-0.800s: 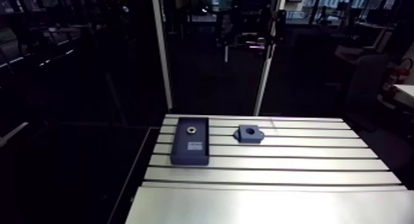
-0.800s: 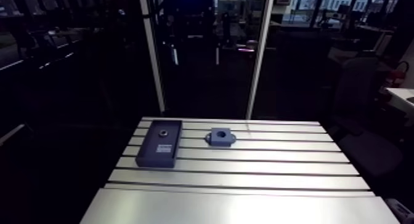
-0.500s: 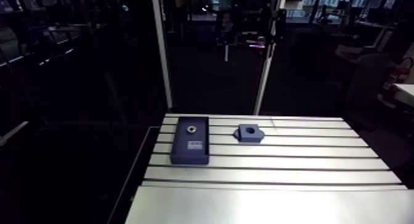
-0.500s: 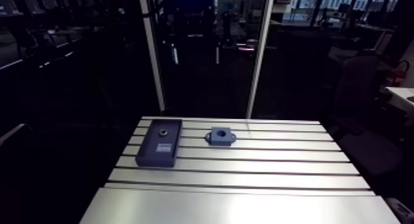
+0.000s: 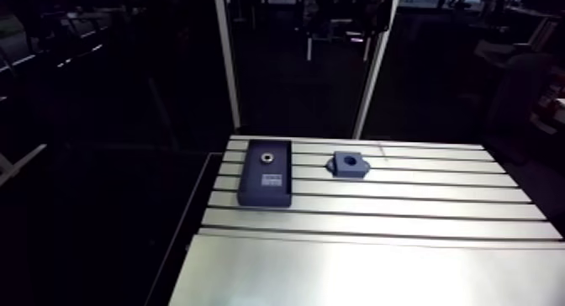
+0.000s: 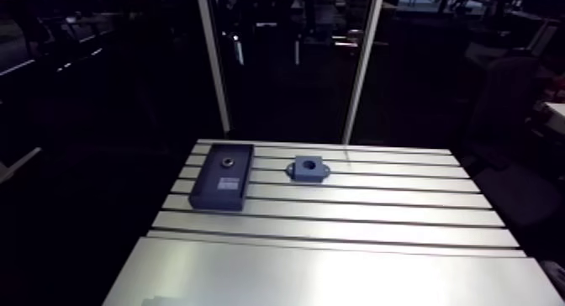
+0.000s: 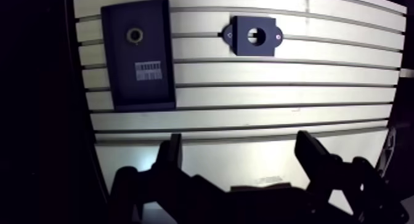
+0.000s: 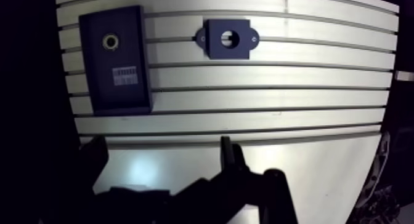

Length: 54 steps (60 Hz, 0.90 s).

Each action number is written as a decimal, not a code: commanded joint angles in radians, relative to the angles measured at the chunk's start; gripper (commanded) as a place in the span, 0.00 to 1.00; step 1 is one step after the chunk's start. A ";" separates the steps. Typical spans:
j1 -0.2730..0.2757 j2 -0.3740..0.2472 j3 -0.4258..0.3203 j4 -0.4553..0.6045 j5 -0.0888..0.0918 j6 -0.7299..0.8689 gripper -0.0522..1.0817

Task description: Pick up the bearing and press it into the housing until flush.

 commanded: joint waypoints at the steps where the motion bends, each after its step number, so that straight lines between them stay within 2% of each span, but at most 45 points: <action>1: 0.054 0.101 -0.080 -0.016 0.000 0.052 0.05; 5: 0.078 0.137 -0.104 -0.044 0.001 0.071 0.05; 22: 0.113 0.246 -0.130 -0.136 -0.002 0.147 0.05; 24: 0.116 0.258 -0.130 -0.151 -0.001 0.152 0.05; 25: 0.118 0.271 -0.131 -0.166 0.007 0.156 0.05; 27: 0.122 0.284 -0.130 -0.180 0.011 0.159 0.05; 36: 0.139 0.329 -0.130 -0.219 0.006 0.189 0.05; 54: 0.163 0.361 -0.105 -0.259 0.010 0.189 0.05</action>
